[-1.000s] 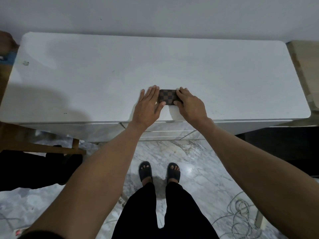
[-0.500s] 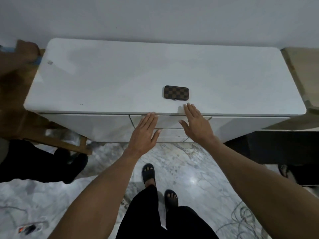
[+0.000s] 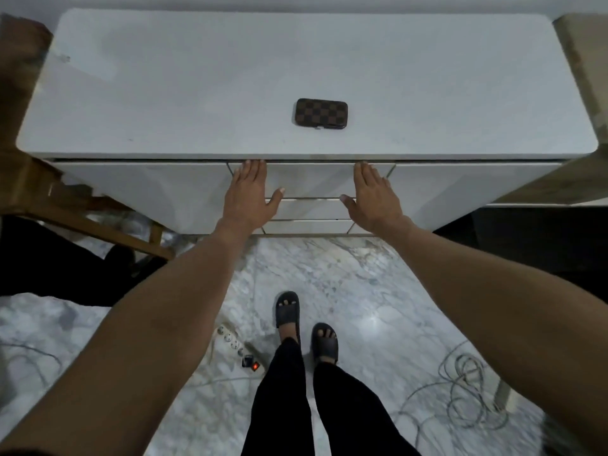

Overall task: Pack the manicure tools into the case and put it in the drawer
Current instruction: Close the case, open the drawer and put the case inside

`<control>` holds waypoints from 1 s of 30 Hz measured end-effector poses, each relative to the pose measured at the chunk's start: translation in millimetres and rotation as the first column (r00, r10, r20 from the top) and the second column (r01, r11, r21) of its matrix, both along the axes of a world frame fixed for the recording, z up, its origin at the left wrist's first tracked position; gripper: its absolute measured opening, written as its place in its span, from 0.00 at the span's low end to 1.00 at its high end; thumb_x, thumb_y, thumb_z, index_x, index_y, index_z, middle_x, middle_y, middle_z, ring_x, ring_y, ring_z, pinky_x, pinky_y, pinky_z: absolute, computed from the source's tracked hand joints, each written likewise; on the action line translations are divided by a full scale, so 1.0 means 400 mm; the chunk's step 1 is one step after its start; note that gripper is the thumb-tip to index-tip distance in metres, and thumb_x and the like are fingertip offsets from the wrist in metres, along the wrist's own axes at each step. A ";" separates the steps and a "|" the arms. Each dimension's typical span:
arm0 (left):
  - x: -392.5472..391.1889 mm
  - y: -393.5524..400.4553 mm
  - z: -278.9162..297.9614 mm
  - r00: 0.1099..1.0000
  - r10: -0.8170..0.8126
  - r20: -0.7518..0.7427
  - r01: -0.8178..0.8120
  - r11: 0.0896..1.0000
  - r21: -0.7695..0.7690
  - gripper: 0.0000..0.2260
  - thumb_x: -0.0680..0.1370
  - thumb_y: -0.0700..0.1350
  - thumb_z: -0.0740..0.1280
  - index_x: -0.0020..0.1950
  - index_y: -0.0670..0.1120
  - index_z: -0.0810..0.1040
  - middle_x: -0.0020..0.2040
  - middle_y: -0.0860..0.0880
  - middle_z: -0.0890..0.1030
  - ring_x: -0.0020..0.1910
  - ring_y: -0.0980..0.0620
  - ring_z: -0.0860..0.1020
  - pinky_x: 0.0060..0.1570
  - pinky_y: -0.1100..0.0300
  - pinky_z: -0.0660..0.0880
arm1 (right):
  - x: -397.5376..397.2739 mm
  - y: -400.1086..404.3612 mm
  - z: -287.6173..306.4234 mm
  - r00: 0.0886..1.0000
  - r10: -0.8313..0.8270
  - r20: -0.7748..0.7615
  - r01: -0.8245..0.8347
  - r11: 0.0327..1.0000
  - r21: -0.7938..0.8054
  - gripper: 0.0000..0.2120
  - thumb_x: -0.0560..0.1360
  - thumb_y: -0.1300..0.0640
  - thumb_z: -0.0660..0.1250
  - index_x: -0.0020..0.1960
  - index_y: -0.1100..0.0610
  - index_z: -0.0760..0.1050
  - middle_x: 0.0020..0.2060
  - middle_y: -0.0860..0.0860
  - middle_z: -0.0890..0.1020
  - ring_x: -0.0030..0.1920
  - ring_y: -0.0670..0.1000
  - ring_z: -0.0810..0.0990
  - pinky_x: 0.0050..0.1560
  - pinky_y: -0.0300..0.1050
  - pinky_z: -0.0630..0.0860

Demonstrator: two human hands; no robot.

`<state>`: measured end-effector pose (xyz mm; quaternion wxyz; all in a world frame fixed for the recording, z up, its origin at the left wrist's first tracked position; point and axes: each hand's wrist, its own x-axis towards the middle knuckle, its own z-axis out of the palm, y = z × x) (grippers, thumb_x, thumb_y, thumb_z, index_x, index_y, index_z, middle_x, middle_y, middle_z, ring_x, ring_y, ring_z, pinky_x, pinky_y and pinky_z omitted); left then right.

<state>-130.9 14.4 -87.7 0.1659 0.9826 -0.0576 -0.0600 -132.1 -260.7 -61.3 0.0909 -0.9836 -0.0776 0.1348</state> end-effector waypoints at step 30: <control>-0.208 -0.008 0.028 0.997 0.078 -0.025 -0.078 0.997 -0.011 0.36 0.82 0.60 0.53 0.81 0.36 0.66 0.80 0.37 0.69 0.81 0.39 0.66 0.82 0.46 0.58 | -0.186 0.007 -0.003 0.998 0.030 0.054 -0.025 0.995 -0.098 0.36 0.81 0.44 0.58 0.77 0.66 0.51 0.76 0.63 0.59 0.77 0.62 0.56 0.77 0.56 0.55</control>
